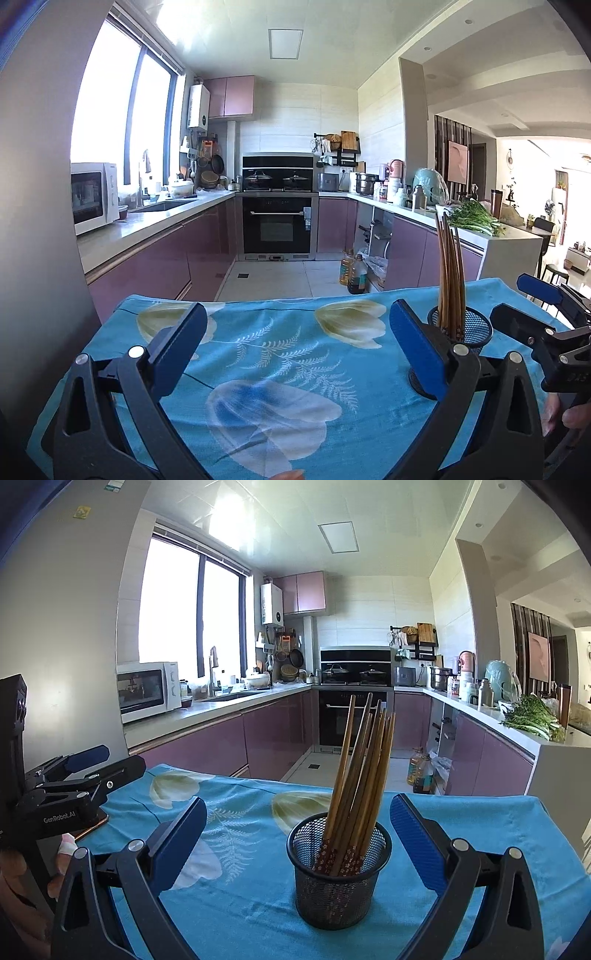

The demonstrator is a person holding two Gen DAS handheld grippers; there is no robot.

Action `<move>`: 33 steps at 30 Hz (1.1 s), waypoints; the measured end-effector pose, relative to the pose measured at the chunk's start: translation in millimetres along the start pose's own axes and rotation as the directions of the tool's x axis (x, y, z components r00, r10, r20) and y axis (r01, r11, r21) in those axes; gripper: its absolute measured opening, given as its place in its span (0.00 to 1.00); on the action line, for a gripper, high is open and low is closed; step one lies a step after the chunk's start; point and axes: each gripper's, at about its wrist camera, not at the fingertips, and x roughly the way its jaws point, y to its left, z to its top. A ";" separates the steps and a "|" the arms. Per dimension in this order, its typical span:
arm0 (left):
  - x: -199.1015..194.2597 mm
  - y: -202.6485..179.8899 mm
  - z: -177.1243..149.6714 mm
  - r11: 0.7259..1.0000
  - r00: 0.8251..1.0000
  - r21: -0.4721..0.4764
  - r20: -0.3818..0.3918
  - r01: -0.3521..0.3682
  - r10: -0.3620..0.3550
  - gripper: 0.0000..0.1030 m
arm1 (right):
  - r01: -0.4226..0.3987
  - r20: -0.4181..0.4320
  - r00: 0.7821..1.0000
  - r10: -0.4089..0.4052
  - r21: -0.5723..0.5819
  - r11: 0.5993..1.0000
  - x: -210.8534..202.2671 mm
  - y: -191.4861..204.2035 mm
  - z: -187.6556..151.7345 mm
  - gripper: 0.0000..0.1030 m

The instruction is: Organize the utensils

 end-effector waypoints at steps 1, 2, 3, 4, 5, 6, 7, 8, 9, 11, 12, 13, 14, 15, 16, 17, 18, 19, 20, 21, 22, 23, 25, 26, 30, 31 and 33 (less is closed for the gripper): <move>-2.6 2.1 -0.9 1.000 1.000 -0.006 0.005 -0.006 0.006 0.95 | -0.001 0.003 1.000 0.001 0.003 1.000 -0.7 -0.3 0.7 0.93; -4.8 4.3 -1.6 1.000 1.000 -0.011 0.011 -0.011 0.011 0.95 | -0.002 0.006 1.000 0.002 0.004 1.000 -1.4 0.6 0.6 0.93; -7.0 6.1 -2.3 1.000 1.000 -0.015 0.018 -0.019 0.020 0.95 | 0.000 0.008 1.000 0.000 0.003 1.000 -2.0 1.2 0.7 0.93; -9.1 8.1 -2.4 0.999 0.999 -0.017 0.023 -0.029 0.030 0.95 | 0.005 0.009 1.000 -0.005 -0.001 1.000 -1.9 2.3 0.3 0.93; -10.7 8.8 -2.3 0.999 0.999 -0.019 0.024 -0.035 0.035 0.95 | 0.008 0.007 1.000 -0.008 -0.005 1.000 -2.0 3.8 0.0 0.93; -12.9 11.0 -2.7 0.999 0.999 -0.024 0.028 -0.041 0.042 0.95 | 0.011 0.007 1.000 -0.011 -0.008 1.000 -1.9 5.3 -0.4 0.93; -14.0 12.2 -3.8 0.999 0.999 -0.027 0.030 -0.043 0.044 0.95 | 0.015 0.008 1.000 -0.015 -0.008 1.000 -2.4 5.6 -0.9 0.93; -15.3 13.8 -3.9 0.999 0.998 -0.028 0.032 -0.044 0.045 0.95 | 0.015 0.007 1.000 -0.015 -0.007 1.000 -2.3 6.2 -1.3 0.93; -17.0 15.4 -4.2 0.998 0.998 -0.028 0.037 -0.051 0.052 0.95 | 0.016 0.007 1.000 -0.016 -0.005 1.000 -2.4 6.1 -1.5 0.93; -19.6 15.7 -4.5 0.998 0.997 -0.027 0.047 -0.059 0.060 0.95 | 0.020 0.011 1.000 -0.020 -0.003 1.000 -3.3 6.3 -1.4 0.93; -21.1 15.9 -4.8 0.998 0.997 -0.023 0.050 -0.058 0.060 0.95 | 0.024 0.012 1.000 -0.024 -0.005 1.000 -3.6 6.5 -1.3 0.93; -21.3 15.3 -4.3 0.998 0.997 -0.020 0.054 -0.060 0.061 0.95 | 0.027 0.012 1.000 -0.027 -0.007 1.000 -3.3 7.7 -1.7 0.93; -22.4 15.2 -4.6 0.998 0.996 -0.016 0.058 -0.066 0.067 0.95 | 0.030 0.013 0.999 -0.030 -0.010 0.999 -3.5 8.2 -1.7 0.93; -23.4 15.0 -4.9 0.997 0.995 -0.011 0.064 -0.074 0.075 0.95 | 0.032 0.014 0.999 -0.032 -0.012 0.999 -3.5 8.0 -2.0 0.93; -24.7 14.1 -4.6 0.997 0.994 -0.008 0.068 -0.079 0.080 0.95 | 0.034 0.015 0.999 -0.034 -0.012 0.999 -4.1 7.3 -1.6 0.93; -26.1 14.3 -4.6 0.997 0.994 -0.008 0.074 -0.081 0.082 0.95 | 0.036 0.017 0.999 -0.036 -0.011 0.999 -4.3 6.7 -1.5 0.93; -27.2 14.7 -4.3 0.997 0.994 -0.010 0.078 -0.081 0.082 0.95 | 0.037 0.019 0.999 -0.037 -0.008 0.999 -4.9 5.7 -2.1 0.93; -27.7 15.0 -3.6 0.997 0.993 -0.012 0.080 -0.080 0.081 0.95 | 0.038 0.019 0.999 -0.038 -0.006 0.999 -5.2 5.3 -2.0 0.93; -28.9 14.9 -3.4 0.997 0.993 -0.012 0.086 -0.081 0.082 0.95 | 0.041 0.019 0.999 -0.041 -0.006 0.999 -5.4 4.9 -1.9 0.93; -29.7 14.9 -3.3 0.996 0.992 -0.010 0.090 -0.083 0.084 0.95 | 0.042 0.020 0.999 -0.042 -0.005 0.999 -5.8 4.6 -1.9 0.93; -30.3 14.5 -3.2 0.996 0.992 -0.008 0.094 -0.086 0.086 0.95 | 0.042 0.019 0.999 -0.042 -0.006 0.999 -5.2 4.5 -1.9 0.93; -30.8 14.8 -2.8 0.996 0.992 -0.008 0.096 -0.086 0.086 0.95 | 0.044 0.018 0.999 -0.043 -0.005 0.999 -5.1 4.4 -2.1 0.93; -31.8 15.2 -2.5 0.996 0.991 -0.011 0.097 -0.088 0.089 0.95 | 0.042 0.017 0.999 -0.042 0.000 0.999 -3.8 4.1 -2.6 0.93; -31.8 15.0 -2.3 0.996 0.991 -0.012 0.097 -0.089 0.090 0.95 | 0.043 0.016 0.999 -0.043 0.001 0.999 -3.6 3.7 -2.7 0.93; -33.4 15.5 -2.0 0.996 0.990 -0.020 0.103 -0.092 0.094 0.95 | 0.047 0.019 0.999 -0.048 0.006 0.999 -4.5 1.8 -2.7 0.93; -33.5 16.1 -1.7 0.996 0.990 -0.020 0.103 -0.092 0.094 0.95 | 0.050 0.020 0.999 -0.050 0.005 0.999 -4.5 2.5 -3.1 0.93; -33.9 16.1 -1.8 0.996 0.990 -0.020 0.104 -0.091 0.093 0.95 | 0.049 0.022 0.999 -0.050 0.008 0.999 -6.0 1.8 -4.5 0.93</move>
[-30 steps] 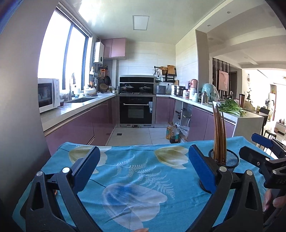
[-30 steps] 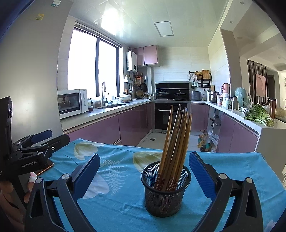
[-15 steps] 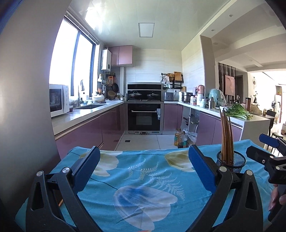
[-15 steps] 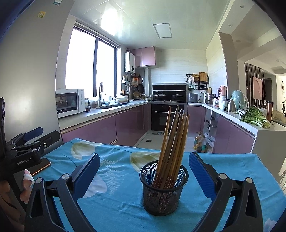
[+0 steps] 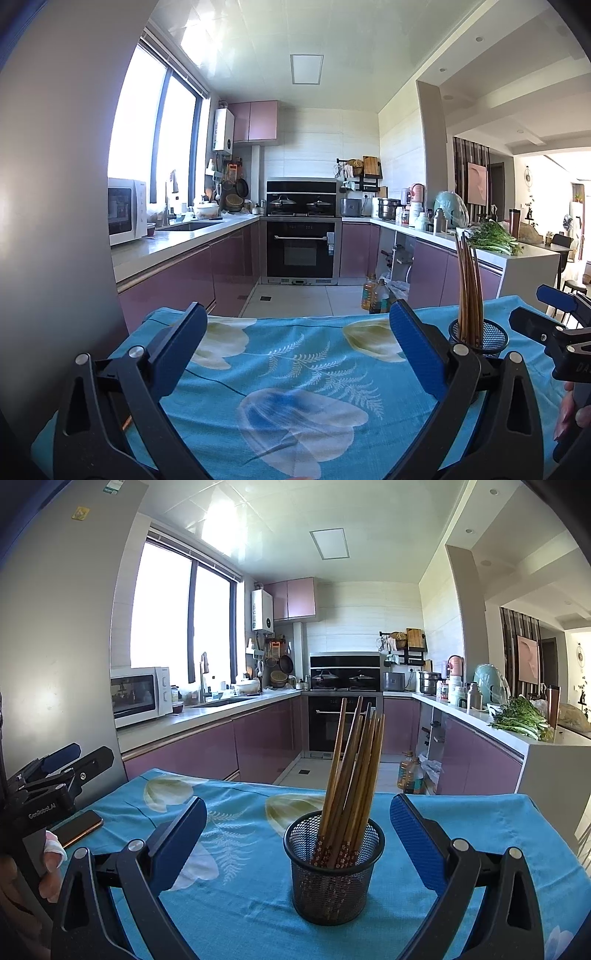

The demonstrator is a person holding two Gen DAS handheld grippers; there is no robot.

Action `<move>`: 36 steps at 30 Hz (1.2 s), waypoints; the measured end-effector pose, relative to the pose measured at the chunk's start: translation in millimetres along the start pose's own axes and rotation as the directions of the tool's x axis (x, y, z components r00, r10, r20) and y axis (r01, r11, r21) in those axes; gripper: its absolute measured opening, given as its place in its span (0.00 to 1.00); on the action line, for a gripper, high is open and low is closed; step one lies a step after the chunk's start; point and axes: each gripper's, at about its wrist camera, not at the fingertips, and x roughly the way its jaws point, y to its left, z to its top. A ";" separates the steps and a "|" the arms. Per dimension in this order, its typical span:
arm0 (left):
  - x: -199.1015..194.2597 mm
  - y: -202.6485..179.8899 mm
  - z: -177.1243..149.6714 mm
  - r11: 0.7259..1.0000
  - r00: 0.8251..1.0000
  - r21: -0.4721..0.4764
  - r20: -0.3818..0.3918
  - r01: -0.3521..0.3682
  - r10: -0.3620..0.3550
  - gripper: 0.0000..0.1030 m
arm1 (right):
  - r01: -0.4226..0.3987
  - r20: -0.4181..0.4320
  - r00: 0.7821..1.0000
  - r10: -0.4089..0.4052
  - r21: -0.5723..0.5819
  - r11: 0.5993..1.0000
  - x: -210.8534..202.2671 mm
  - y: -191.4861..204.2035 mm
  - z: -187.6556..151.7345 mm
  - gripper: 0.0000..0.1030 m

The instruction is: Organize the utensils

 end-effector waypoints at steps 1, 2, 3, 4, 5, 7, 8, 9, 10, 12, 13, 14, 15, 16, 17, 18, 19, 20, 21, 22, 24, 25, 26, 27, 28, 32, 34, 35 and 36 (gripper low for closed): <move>0.3 0.5 0.1 1.000 1.000 0.000 0.001 -0.001 0.001 0.95 | 0.000 0.000 1.000 0.000 0.001 1.000 0.3 -0.4 -0.2 0.93; 0.3 0.7 0.1 1.000 1.000 0.000 0.002 -0.002 0.002 0.95 | 0.000 -0.001 1.000 0.000 0.002 1.000 0.2 -0.6 -0.3 0.93; 0.2 0.7 0.3 1.000 1.000 0.000 0.003 -0.003 0.003 0.95 | 0.001 -0.001 1.000 -0.001 0.001 1.000 0.2 -0.6 -0.2 0.93; 0.0 0.7 0.6 1.000 1.000 0.001 0.003 -0.003 0.003 0.95 | 0.001 -0.001 1.000 -0.001 0.002 1.000 0.6 -0.1 -0.2 0.93; 0.0 0.7 0.5 1.000 1.000 0.001 0.003 -0.002 0.002 0.95 | 0.002 -0.002 1.000 -0.002 0.002 1.000 0.4 -0.2 -0.3 0.93; -0.5 0.8 0.8 1.000 1.000 -0.002 0.004 -0.003 0.003 0.95 | 0.002 -0.001 1.000 -0.002 0.005 1.000 0.1 -0.5 0.1 0.93; -0.8 0.5 1.0 1.000 1.000 -0.003 0.005 -0.001 0.001 0.95 | 0.004 0.000 1.000 -0.004 0.005 1.000 0.1 -0.6 0.0 0.93; -1.1 0.4 1.4 1.000 1.000 -0.003 0.007 -0.002 0.002 0.95 | 0.006 0.002 1.000 -0.006 0.007 1.000 -0.5 -0.9 0.1 0.93; -1.4 0.5 1.4 1.000 1.000 -0.004 0.008 -0.001 0.001 0.95 | 0.006 0.001 1.000 -0.006 0.009 1.000 -0.3 -1.6 0.2 0.93; -1.6 0.3 1.5 1.000 1.000 -0.005 0.008 -0.001 0.001 0.95 | 0.009 0.001 1.000 -0.009 0.011 1.000 0.2 -1.8 0.4 0.93; -1.2 0.6 1.7 1.000 1.000 -0.005 0.009 -0.003 0.003 0.95 | 0.010 0.001 1.000 -0.010 0.012 1.000 0.3 -1.3 0.6 0.93; -1.4 0.9 1.8 1.000 1.000 -0.007 0.008 -0.002 0.002 0.95 | 0.010 0.000 1.000 -0.010 0.012 1.000 0.3 -1.2 0.6 0.93; -1.6 1.0 1.9 1.000 1.000 -0.009 0.008 -0.002 0.003 0.95 | 0.010 0.000 1.000 -0.010 0.012 1.000 0.3 -1.0 0.6 0.93; -1.6 0.6 1.8 1.000 1.000 -0.006 0.009 -0.004 0.004 0.95 | 0.011 0.000 1.000 -0.011 0.012 1.000 0.3 -0.9 0.7 0.93; -1.5 0.4 2.1 1.000 1.000 -0.007 0.009 -0.005 0.005 0.95 | 0.012 0.000 1.000 -0.012 0.011 1.000 0.9 -0.5 0.9 0.93; -1.4 0.3 2.1 1.000 1.000 -0.007 0.009 -0.004 0.004 0.95 | 0.013 -0.001 1.000 -0.013 0.012 1.000 1.3 -0.3 1.2 0.93; -1.6 0.3 1.9 1.000 1.000 -0.006 0.009 -0.005 0.006 0.95 | 0.015 0.000 1.000 -0.015 0.014 1.000 1.8 -0.7 1.6 0.93; -1.4 0.1 1.8 1.000 1.000 -0.006 0.008 -0.004 0.004 0.95 | 0.015 0.000 1.000 -0.015 0.015 1.000 2.2 -0.6 1.9 0.93; -1.3 0.1 1.7 1.000 1.000 -0.006 0.006 -0.004 0.004 0.95 | 0.017 0.000 1.000 -0.017 0.016 1.000 2.7 -0.3 2.1 0.93; -1.5 -0.2 1.2 1.000 1.000 -0.006 0.006 -0.005 0.005 0.95 | 0.018 0.002 1.000 -0.018 0.016 1.000 2.0 -0.5 1.9 0.93; -1.4 0.0 1.0 1.000 1.000 -0.007 0.005 -0.002 0.002 0.95 | 0.018 0.001 1.000 -0.018 0.016 1.000 2.1 -0.3 2.1 0.93; -1.3 -0.2 0.9 1.000 1.000 -0.007 0.005 -0.002 0.002 0.95 | 0.020 0.004 1.000 -0.020 0.015 1.000 1.7 0.0 2.2 0.93; -1.2 -0.2 1.0 1.000 1.000 -0.007 0.005 -0.001 0.001 0.95 | 0.020 0.005 1.000 -0.020 0.015 1.000 2.0 -0.2 2.5 0.93; -0.8 -0.6 1.0 1.000 1.000 -0.006 0.003 -0.001 0.001 0.95 | 0.020 0.005 1.000 -0.020 0.015 1.000 1.9 -0.3 2.5 0.93; -1.2 -0.5 0.7 1.000 1.000 -0.005 0.004 -0.002 0.002 0.95 | 0.021 0.005 1.000 -0.021 0.016 1.000 1.9 -0.8 2.7 0.93; -1.1 -0.6 0.8 1.000 1.000 -0.008 0.004 -0.002 0.002 0.95 | 0.022 0.004 1.000 -0.022 0.016 1.000 2.7 -1.7 2.8 0.93; -1.1 -0.8 0.6 1.000 1.000 -0.006 0.003 -0.001 0.001 0.95 | 0.023 0.004 1.000 -0.023 0.016 1.000 3.6 -1.6 3.0 0.93; -1.2 -0.5 0.8 1.000 1.000 -0.006 0.004 -0.003 0.003 0.95 | 0.023 0.002 1.000 -0.023 0.016 1.000 3.7 -1.7 2.9 0.93; -0.8 -0.8 0.7 1.000 1.000 -0.005 0.004 -0.001 0.001 0.95 | 0.023 0.003 1.000 -0.023 0.017 1.000 3.5 -1.7 2.8 0.93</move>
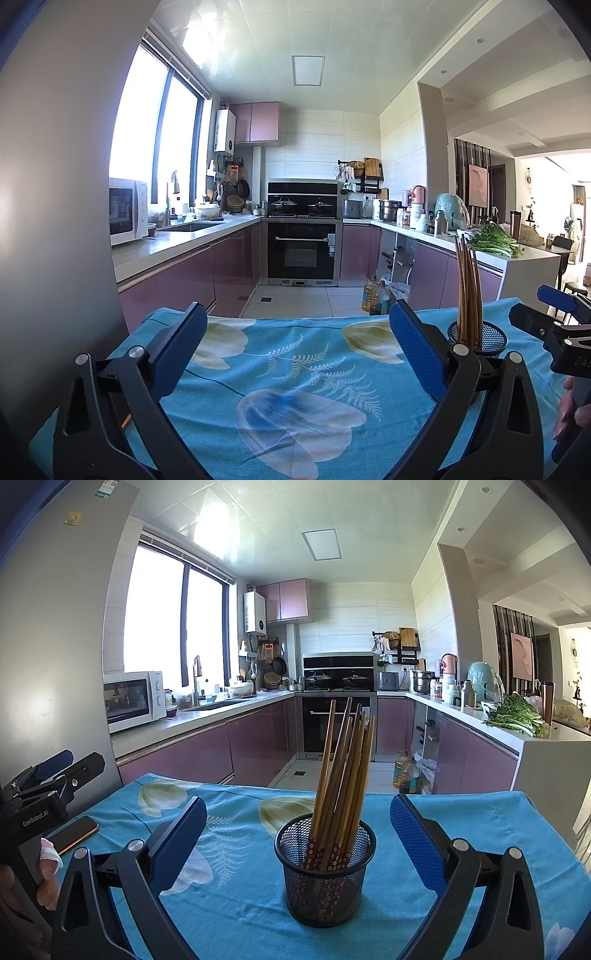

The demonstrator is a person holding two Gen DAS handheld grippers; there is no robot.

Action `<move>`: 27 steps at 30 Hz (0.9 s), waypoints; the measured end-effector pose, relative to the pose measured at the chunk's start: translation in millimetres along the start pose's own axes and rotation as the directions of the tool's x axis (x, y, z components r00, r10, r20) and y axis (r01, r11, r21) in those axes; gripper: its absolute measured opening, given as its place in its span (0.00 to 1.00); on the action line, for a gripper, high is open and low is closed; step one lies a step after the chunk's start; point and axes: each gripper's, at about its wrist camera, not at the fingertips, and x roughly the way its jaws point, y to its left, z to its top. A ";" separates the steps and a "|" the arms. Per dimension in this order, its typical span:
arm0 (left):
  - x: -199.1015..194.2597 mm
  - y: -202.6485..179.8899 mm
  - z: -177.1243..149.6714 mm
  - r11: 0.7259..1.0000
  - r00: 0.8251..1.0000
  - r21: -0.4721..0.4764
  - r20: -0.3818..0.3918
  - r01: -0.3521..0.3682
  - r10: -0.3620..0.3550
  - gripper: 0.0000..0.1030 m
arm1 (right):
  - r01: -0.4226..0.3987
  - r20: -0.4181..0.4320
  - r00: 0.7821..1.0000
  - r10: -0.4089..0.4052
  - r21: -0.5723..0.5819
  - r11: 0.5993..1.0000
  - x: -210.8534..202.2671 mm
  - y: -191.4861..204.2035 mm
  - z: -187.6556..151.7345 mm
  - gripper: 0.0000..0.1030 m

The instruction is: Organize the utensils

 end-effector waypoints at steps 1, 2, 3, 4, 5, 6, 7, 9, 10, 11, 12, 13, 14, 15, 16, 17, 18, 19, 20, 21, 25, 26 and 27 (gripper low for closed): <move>-0.4 0.4 -0.1 1.000 1.000 -0.001 0.000 0.001 -0.001 0.95 | 0.001 0.002 1.000 -0.001 0.000 1.000 -0.1 -0.1 0.1 0.93; -0.4 0.3 0.0 1.000 1.000 -0.001 0.001 -0.001 0.001 0.95 | 0.001 0.002 1.000 -0.001 0.001 1.000 0.0 -0.2 0.3 0.93; -0.2 0.3 0.0 1.000 1.000 -0.001 0.000 0.000 0.000 0.95 | 0.002 0.003 1.000 -0.002 0.002 1.000 0.2 -0.4 0.3 0.93; 0.2 0.1 -0.2 1.000 1.000 -0.001 -0.002 0.000 0.000 0.95 | 0.003 0.003 1.000 -0.003 0.001 1.000 0.5 -0.3 -0.1 0.93; -0.4 0.3 -0.1 1.000 1.000 -0.002 0.000 0.000 0.000 0.95 | 0.003 0.002 1.000 -0.003 0.001 1.000 1.1 -0.3 -0.5 0.93; -0.3 0.3 -0.1 1.000 1.000 -0.001 -0.001 0.000 0.000 0.95 | 0.003 0.002 1.000 -0.003 0.001 1.000 1.0 -0.8 -1.1 0.93; -0.3 0.2 -0.1 1.000 1.000 -0.001 0.000 0.000 0.000 0.95 | 0.001 0.003 1.000 -0.001 0.001 1.000 1.1 -0.6 -1.1 0.93; -0.3 0.1 -0.1 1.000 1.000 0.000 0.000 -0.001 0.001 0.95 | 0.002 0.006 1.000 -0.002 -0.001 1.000 1.0 -0.7 -1.3 0.93; -0.3 0.2 0.0 1.000 1.000 0.000 0.000 0.000 0.000 0.95 | 0.002 0.005 1.000 -0.002 -0.002 1.000 1.0 -0.3 -1.8 0.93; -0.4 0.2 -0.1 1.000 1.000 0.001 0.000 -0.001 0.001 0.95 | 0.002 0.003 1.000 -0.002 -0.001 1.000 1.6 -0.3 -1.9 0.93; -0.2 0.3 -0.5 1.000 1.000 0.000 0.000 -0.001 0.001 0.95 | 0.002 0.003 1.000 -0.002 0.000 1.000 0.9 -0.2 -2.3 0.93; -0.2 0.4 -0.5 1.000 1.000 -0.001 0.000 0.000 0.000 0.95 | 0.003 0.002 1.000 -0.003 0.001 1.000 1.1 -0.4 -2.5 0.93; -0.2 0.1 -0.5 1.000 1.000 0.000 -0.001 -0.002 0.002 0.95 | 0.004 0.001 1.000 -0.004 0.002 1.000 1.3 -0.5 -2.8 0.93; -0.2 0.2 -0.5 1.000 1.000 0.001 -0.001 -0.001 0.001 0.95 | 0.004 0.000 1.000 -0.004 0.002 1.000 1.2 -0.4 -3.1 0.93; -0.3 0.2 -0.4 1.000 1.000 0.001 0.000 -0.001 0.001 0.95 | 0.004 0.000 1.000 -0.004 0.002 1.000 1.3 -1.0 -2.3 0.93; -0.4 0.2 -0.5 1.000 1.000 0.001 0.001 -0.002 0.002 0.95 | 0.005 0.001 1.000 -0.005 0.002 1.000 1.0 -0.9 -2.4 0.93; -0.2 0.2 -0.5 1.000 1.000 0.001 0.000 -0.002 0.002 0.95 | 0.005 0.001 1.000 -0.005 0.002 1.000 1.3 -0.8 -2.2 0.93; -0.2 0.3 -0.7 1.000 1.000 0.001 0.000 0.000 0.000 0.95 | 0.004 0.001 1.000 -0.004 0.003 1.000 1.2 -0.9 -2.3 0.93; -0.3 0.3 -0.4 1.000 1.000 0.001 0.000 -0.002 0.002 0.95 | 0.006 0.002 1.000 -0.006 0.002 1.000 1.2 -0.7 -2.3 0.93; -0.2 0.3 -0.3 1.000 1.000 0.001 0.000 -0.002 0.002 0.95 | 0.005 0.002 1.000 -0.005 0.000 1.000 1.6 -0.7 -2.0 0.93; -0.3 0.2 -0.4 1.000 1.000 0.001 0.000 -0.001 0.001 0.95 | 0.004 0.002 1.000 -0.004 0.003 1.000 1.7 -1.4 -2.5 0.93; -0.2 0.3 -0.4 1.000 1.000 0.002 0.000 -0.001 0.001 0.95 | 0.004 0.002 1.000 -0.004 0.004 1.000 1.7 -1.5 -2.3 0.93; -0.1 0.2 -0.7 1.000 1.000 0.002 0.000 -0.001 0.001 0.95 | 0.004 0.001 1.000 -0.004 0.004 1.000 1.9 -1.5 -2.2 0.93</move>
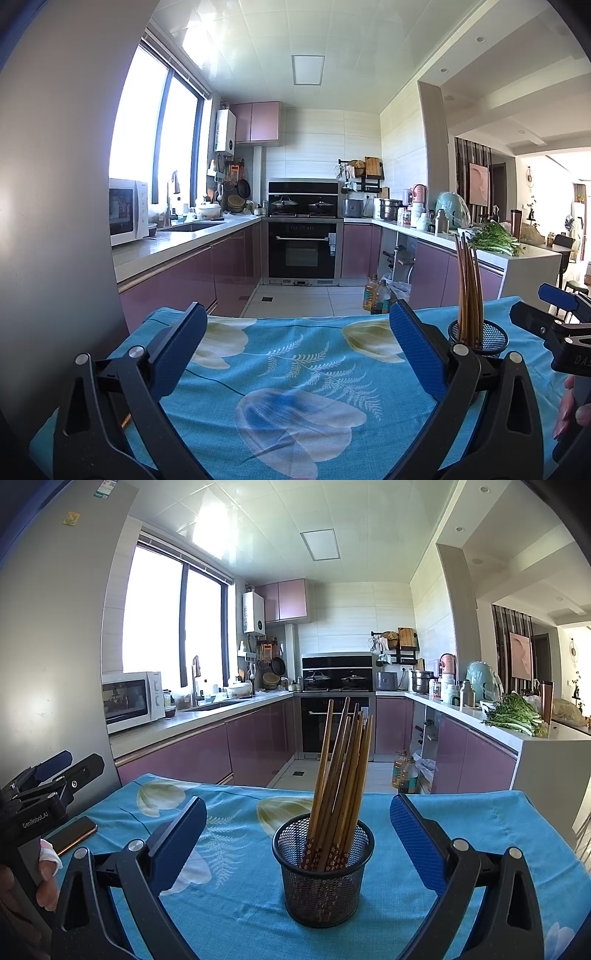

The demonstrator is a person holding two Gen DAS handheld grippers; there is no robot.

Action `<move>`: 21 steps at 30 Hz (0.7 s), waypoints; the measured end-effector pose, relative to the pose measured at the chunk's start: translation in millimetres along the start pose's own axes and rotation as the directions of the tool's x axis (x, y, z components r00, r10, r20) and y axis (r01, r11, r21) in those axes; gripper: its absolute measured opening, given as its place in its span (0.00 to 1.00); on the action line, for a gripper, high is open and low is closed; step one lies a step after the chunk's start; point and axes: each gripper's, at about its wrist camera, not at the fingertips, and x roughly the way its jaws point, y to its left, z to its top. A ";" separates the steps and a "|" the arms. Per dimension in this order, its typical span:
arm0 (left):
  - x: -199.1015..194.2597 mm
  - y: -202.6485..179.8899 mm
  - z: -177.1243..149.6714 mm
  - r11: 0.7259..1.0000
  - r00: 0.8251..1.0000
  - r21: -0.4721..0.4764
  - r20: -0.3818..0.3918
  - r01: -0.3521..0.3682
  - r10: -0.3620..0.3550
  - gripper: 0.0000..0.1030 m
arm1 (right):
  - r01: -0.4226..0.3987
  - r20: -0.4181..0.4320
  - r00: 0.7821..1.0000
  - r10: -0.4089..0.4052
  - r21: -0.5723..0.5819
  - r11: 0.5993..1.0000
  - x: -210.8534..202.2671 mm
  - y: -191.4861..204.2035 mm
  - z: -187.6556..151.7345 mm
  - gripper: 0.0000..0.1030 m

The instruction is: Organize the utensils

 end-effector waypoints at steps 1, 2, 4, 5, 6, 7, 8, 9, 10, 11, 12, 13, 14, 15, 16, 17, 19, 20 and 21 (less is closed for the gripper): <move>0.0 0.1 -0.1 1.000 1.000 0.000 -0.001 0.000 0.000 0.95 | 0.001 0.000 1.000 -0.001 0.000 1.000 -0.1 -0.2 -0.2 0.93; 0.1 0.1 0.1 1.000 1.000 0.000 -0.001 -0.001 0.001 0.95 | 0.000 0.000 1.000 0.000 0.001 1.000 0.0 -0.5 0.0 0.93; 0.0 0.4 0.1 1.000 1.000 -0.002 -0.001 -0.001 0.001 0.95 | 0.000 -0.002 1.000 0.000 0.003 1.000 0.3 -0.9 0.4 0.93; 0.2 0.2 0.3 1.000 1.000 -0.003 -0.002 0.001 -0.001 0.95 | 0.001 -0.001 1.000 -0.001 0.003 1.000 -0.1 -1.2 0.5 0.93; -0.1 0.0 0.1 1.000 1.000 -0.002 -0.002 0.000 0.000 0.95 | 0.002 -0.001 1.000 -0.002 0.003 1.000 -0.1 -1.4 0.6 0.93; -0.2 -0.1 -0.1 1.000 1.000 -0.001 -0.001 0.000 0.000 0.95 | 0.001 -0.002 1.000 -0.001 0.004 1.000 0.0 -1.8 0.6 0.93; 0.0 -0.1 0.1 1.000 1.000 0.000 -0.001 0.001 -0.001 0.95 | 0.002 -0.002 1.000 -0.002 0.004 1.000 0.0 -2.0 0.5 0.93; 0.0 -0.1 0.0 1.000 1.000 0.000 -0.002 0.001 -0.001 0.95 | 0.002 -0.002 1.000 -0.002 0.006 1.000 -0.1 -2.4 0.4 0.93; 0.1 -0.6 -0.5 1.000 1.000 0.001 -0.002 0.000 0.000 0.95 | 0.001 -0.003 1.000 -0.001 0.008 1.000 0.1 -2.9 0.5 0.93; 0.7 -0.8 -1.2 1.000 1.000 0.001 -0.003 0.001 -0.001 0.95 | 0.001 -0.004 1.000 -0.001 0.008 1.000 0.3 -3.3 0.6 0.93; 1.0 -0.7 -1.6 1.000 1.000 0.001 -0.004 0.001 -0.001 0.95 | 0.002 -0.003 1.000 -0.002 0.007 1.000 0.2 -3.2 0.6 0.93; 1.4 -1.4 -2.0 1.000 1.000 0.002 -0.004 0.000 0.000 0.95 | 0.003 -0.002 1.000 -0.003 0.006 1.000 0.0 -3.4 0.6 0.93; 1.4 -1.6 -1.9 1.000 1.000 0.002 -0.004 0.000 0.000 0.95 | 0.003 -0.003 1.000 -0.003 0.007 1.000 0.2 -3.9 0.6 0.93; 1.8 -1.7 -2.1 1.000 1.000 0.001 -0.005 0.000 0.000 0.95 | 0.003 -0.003 1.000 -0.003 0.007 1.000 0.2 -4.0 0.5 0.93; 1.8 -1.8 -2.2 1.000 1.000 0.002 -0.005 0.000 0.000 0.95 | 0.004 -0.002 1.000 -0.004 0.009 1.000 0.1 -4.7 0.6 0.93; 1.9 -1.9 -2.5 1.000 1.000 0.003 -0.004 -0.001 0.001 0.95 | 0.003 -0.001 1.000 -0.003 0.010 1.000 -0.1 -5.3 0.6 0.93; 2.1 -1.7 -2.3 1.000 1.000 0.002 -0.006 0.000 0.000 0.95 | 0.005 -0.001 1.000 -0.005 0.010 1.000 0.1 -5.8 0.8 0.93; 2.2 -1.8 -2.5 1.000 1.000 0.002 -0.007 0.000 0.000 0.95 | 0.005 -0.001 1.000 -0.005 0.010 1.000 0.4 -6.4 0.9 0.93; 1.9 -2.2 -2.7 1.000 1.000 0.003 -0.006 -0.001 0.001 0.95 | 0.005 -0.002 1.000 -0.005 0.012 1.000 0.9 -6.5 0.8 0.93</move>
